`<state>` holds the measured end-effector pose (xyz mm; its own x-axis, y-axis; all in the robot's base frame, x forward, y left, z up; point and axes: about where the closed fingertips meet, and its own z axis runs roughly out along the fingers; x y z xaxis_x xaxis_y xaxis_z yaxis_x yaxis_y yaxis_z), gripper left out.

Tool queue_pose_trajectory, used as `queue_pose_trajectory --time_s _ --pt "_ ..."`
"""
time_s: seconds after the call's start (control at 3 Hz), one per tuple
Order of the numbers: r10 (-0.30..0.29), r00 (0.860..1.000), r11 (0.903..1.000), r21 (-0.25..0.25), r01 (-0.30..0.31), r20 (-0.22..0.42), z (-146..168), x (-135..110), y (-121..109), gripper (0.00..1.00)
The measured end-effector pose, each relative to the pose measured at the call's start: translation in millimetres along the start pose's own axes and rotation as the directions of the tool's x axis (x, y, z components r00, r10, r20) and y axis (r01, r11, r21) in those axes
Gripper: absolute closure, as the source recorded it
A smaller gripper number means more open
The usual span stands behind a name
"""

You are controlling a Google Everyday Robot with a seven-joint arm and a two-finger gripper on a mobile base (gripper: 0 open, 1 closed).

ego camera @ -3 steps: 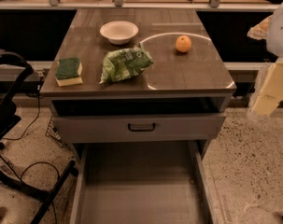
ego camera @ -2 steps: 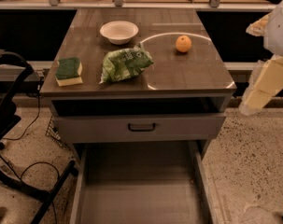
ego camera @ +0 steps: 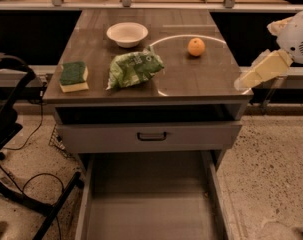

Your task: Place orange into middle drawer

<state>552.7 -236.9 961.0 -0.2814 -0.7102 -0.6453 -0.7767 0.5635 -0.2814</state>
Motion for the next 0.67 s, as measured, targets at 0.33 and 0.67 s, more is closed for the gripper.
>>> queue_pose_trajectory --time_s 0.33,0.67 --pt "0.131 0.955 0.9864 0.062 -0.152 0.267 49.4 -15.9 -61.3 0.00" --pt "0.151 0.904 0.9646 0.140 -0.223 0.399 75.0 -39.9 -108.4 0.00"
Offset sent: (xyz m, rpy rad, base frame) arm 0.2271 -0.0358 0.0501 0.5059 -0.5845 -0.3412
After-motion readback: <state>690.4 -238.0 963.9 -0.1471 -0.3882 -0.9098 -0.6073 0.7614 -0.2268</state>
